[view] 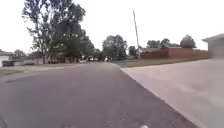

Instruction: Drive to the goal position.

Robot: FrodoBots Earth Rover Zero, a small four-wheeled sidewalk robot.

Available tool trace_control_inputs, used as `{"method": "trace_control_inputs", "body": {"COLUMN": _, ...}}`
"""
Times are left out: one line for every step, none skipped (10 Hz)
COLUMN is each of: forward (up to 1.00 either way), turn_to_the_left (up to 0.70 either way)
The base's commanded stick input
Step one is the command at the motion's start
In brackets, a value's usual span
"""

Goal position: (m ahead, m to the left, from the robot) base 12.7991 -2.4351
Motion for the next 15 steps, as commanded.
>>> {"method": "trace_control_inputs", "body": {"forward": 1.0, "turn_to_the_left": 0.02}}
{"method": "trace_control_inputs", "body": {"forward": 1.0, "turn_to_the_left": 0.03}}
{"method": "trace_control_inputs", "body": {"forward": 1.0, "turn_to_the_left": 0.03}}
{"method": "trace_control_inputs", "body": {"forward": 1.0, "turn_to_the_left": 0.04}}
{"method": "trace_control_inputs", "body": {"forward": 1.0, "turn_to_the_left": 0.05}}
{"method": "trace_control_inputs", "body": {"forward": 1.0, "turn_to_the_left": 0.13}}
{"method": "trace_control_inputs", "body": {"forward": 1.0, "turn_to_the_left": 0.28}}
{"method": "trace_control_inputs", "body": {"forward": 1.0, "turn_to_the_left": 0.3}}
{"method": "trace_control_inputs", "body": {"forward": 1.0, "turn_to_the_left": 0.07}}
{"method": "trace_control_inputs", "body": {"forward": 1.0, "turn_to_the_left": 0.0}}
{"method": "trace_control_inputs", "body": {"forward": 1.0, "turn_to_the_left": 0.0}}
{"method": "trace_control_inputs", "body": {"forward": 1.0, "turn_to_the_left": 0.0}}
{"method": "trace_control_inputs", "body": {"forward": 1.0, "turn_to_the_left": 0.0}}
{"method": "trace_control_inputs", "body": {"forward": 1.0, "turn_to_the_left": 0.0}}
{"method": "trace_control_inputs", "body": {"forward": 1.0, "turn_to_the_left": 0.0}}
